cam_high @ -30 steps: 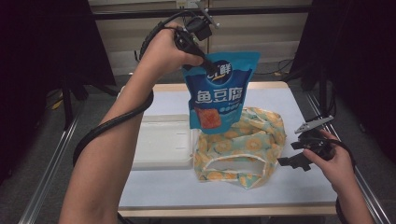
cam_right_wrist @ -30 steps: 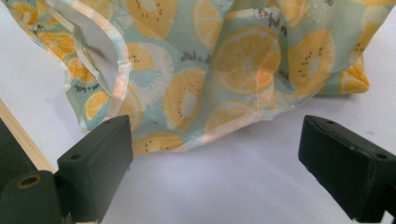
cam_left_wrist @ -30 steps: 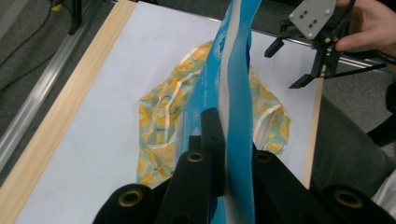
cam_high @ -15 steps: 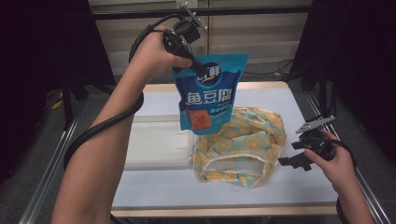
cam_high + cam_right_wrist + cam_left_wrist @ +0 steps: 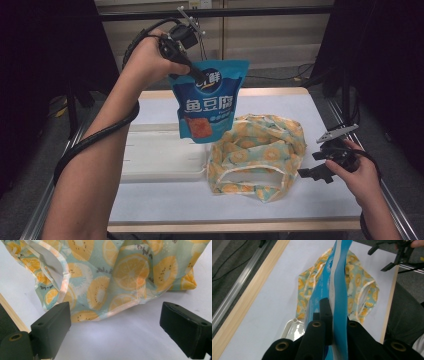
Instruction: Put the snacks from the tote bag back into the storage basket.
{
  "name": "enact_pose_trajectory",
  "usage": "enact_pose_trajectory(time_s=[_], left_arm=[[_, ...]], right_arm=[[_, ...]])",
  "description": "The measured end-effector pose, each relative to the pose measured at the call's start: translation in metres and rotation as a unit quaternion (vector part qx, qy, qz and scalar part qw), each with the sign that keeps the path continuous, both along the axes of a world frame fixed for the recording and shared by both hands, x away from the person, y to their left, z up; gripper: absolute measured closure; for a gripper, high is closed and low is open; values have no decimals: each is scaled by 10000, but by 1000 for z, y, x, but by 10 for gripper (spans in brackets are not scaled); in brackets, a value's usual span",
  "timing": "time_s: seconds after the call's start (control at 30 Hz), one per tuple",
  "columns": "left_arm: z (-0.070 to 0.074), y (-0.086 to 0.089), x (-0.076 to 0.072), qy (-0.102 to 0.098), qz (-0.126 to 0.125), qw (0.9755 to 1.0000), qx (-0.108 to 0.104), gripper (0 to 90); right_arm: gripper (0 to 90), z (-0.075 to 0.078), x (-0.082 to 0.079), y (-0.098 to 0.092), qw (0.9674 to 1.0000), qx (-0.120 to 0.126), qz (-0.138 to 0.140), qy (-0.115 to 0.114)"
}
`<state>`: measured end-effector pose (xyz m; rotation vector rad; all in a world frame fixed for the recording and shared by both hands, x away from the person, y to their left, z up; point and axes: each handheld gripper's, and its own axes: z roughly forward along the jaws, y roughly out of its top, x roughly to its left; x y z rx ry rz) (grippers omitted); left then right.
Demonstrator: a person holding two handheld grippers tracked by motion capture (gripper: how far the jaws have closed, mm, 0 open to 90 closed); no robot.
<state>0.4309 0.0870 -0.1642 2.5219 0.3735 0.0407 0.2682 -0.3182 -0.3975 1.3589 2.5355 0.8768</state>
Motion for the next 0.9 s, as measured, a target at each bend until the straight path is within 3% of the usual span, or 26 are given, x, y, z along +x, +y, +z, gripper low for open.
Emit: enact_pose_trajectory(time_s=[0.37,0.5,0.53,0.8,0.87,0.9], left_arm=[[-7,17,3,22,99,9999,-57,900],[-10,22,5,30,155,9999,-27,900],[-10,24,6,25,70,10000,38,900],[-17,36,8,89,251,9996,61,900],[-19,40,10,53,199,9996,170,900],[-21,40,8,44,387,9992,68,900]], right_arm=[[98,-1,0,0,10000,-13,3,8],[98,0,-1,0,10000,-31,-18,35],[98,-1,-1,0,10000,-11,-11,31],[98,-2,0,2,10000,-22,38,28],[98,-2,0,2,10000,-28,48,30],[98,-2,0,2,10000,-24,41,53]])
